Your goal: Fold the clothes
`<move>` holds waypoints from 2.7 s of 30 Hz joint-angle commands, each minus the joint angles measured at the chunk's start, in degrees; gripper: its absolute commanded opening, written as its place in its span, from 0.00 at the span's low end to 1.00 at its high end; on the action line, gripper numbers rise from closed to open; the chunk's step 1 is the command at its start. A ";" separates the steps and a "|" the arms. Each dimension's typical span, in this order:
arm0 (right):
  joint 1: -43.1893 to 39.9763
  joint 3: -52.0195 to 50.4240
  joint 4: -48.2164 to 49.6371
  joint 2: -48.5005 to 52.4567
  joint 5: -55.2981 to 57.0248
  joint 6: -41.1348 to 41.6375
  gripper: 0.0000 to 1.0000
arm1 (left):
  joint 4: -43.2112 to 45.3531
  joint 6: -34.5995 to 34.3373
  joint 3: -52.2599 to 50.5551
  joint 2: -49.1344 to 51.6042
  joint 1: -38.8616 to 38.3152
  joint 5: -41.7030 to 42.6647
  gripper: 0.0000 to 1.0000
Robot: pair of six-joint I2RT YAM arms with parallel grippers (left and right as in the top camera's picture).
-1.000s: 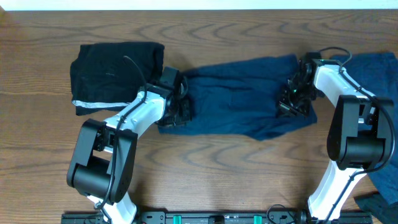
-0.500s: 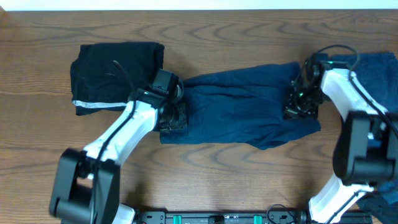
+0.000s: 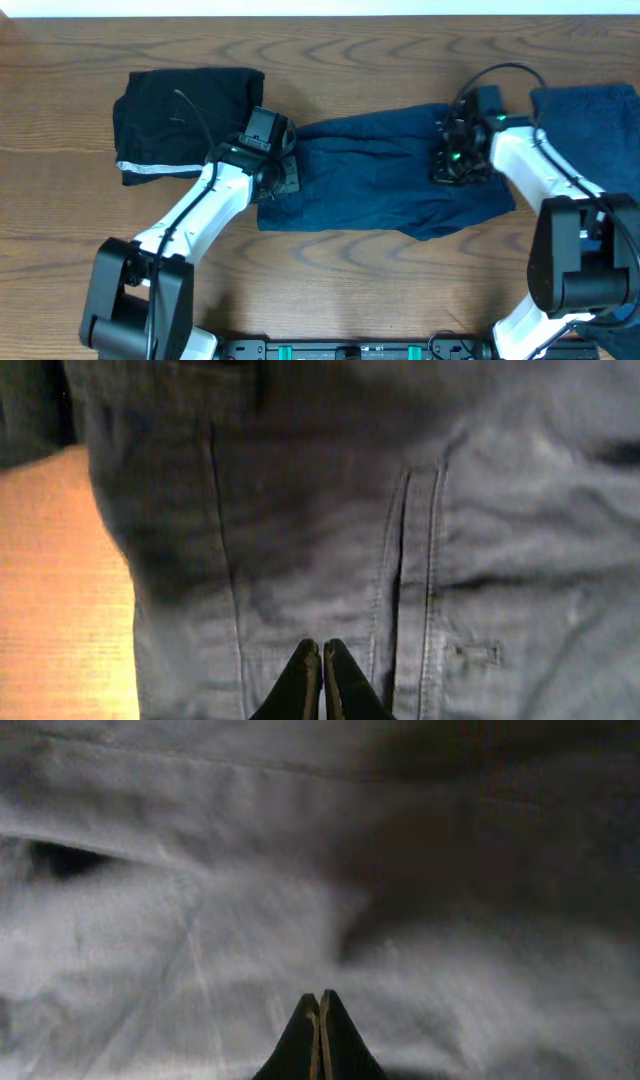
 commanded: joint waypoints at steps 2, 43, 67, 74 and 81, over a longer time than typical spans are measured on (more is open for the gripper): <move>0.48 -3.41 4.85 0.24 2.62 -0.48 0.01 | 2.51 -0.07 -0.11 1.86 0.13 -3.30 0.06; 0.46 -6.25 40.65 5.22 20.87 3.52 0.13 | 16.28 -0.04 -0.15 12.09 0.13 -8.24 0.06; -1.03 -6.01 45.90 3.78 21.29 -1.49 0.18 | 21.40 0.83 0.50 4.92 0.13 -9.09 0.06; -2.67 -6.01 50.40 3.87 21.29 -1.49 0.16 | 28.02 2.38 0.50 14.32 0.37 -11.06 0.06; -3.37 -6.03 51.60 6.01 21.29 -1.51 0.15 | 31.80 2.34 0.50 16.50 0.50 -10.99 0.07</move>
